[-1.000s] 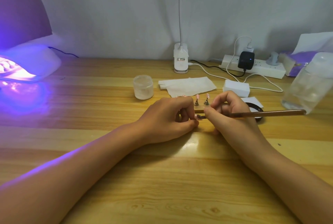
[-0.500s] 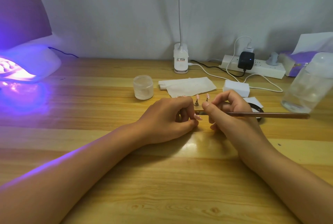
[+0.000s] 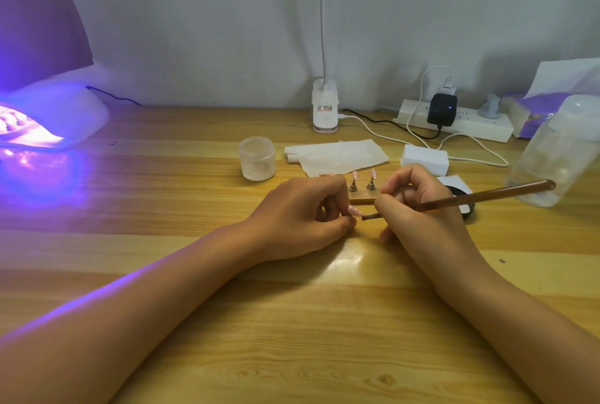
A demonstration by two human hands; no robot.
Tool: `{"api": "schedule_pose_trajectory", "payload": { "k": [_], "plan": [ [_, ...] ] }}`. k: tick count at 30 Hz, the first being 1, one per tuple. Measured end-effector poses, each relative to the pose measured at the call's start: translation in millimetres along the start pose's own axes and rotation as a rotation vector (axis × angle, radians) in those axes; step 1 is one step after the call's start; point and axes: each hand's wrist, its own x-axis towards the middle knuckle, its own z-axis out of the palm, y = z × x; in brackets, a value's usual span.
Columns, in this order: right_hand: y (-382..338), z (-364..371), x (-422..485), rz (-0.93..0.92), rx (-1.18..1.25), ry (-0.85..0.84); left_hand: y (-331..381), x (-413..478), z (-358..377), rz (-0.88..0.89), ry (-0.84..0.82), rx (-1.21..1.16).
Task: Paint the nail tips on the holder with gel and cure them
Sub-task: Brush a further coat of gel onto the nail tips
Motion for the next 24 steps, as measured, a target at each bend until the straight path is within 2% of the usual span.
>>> {"api": "schedule_pose_trajectory", "payload": {
  "k": [4, 10, 18, 24],
  "plan": [
    [0.1, 0.5, -0.7, 0.018, 0.098, 0.013, 1.0, -0.3, -0.3, 0.003, 0.006, 0.003],
    [-1.8, 2.7, -2.1, -0.007, -0.01, -0.069, 2.1, -0.2, -0.4, 0.0, -0.001, 0.016],
    [-1.4, 0.7, -0.4, -0.002, -0.025, -0.04, 0.7, -0.2, -0.6, 0.008, 0.003, 0.003],
    [-1.6, -0.1, -1.7, 0.02, 0.126, -0.028, 0.4, -0.8, -0.7, 0.012, 0.008, 0.009]
  ]
}}
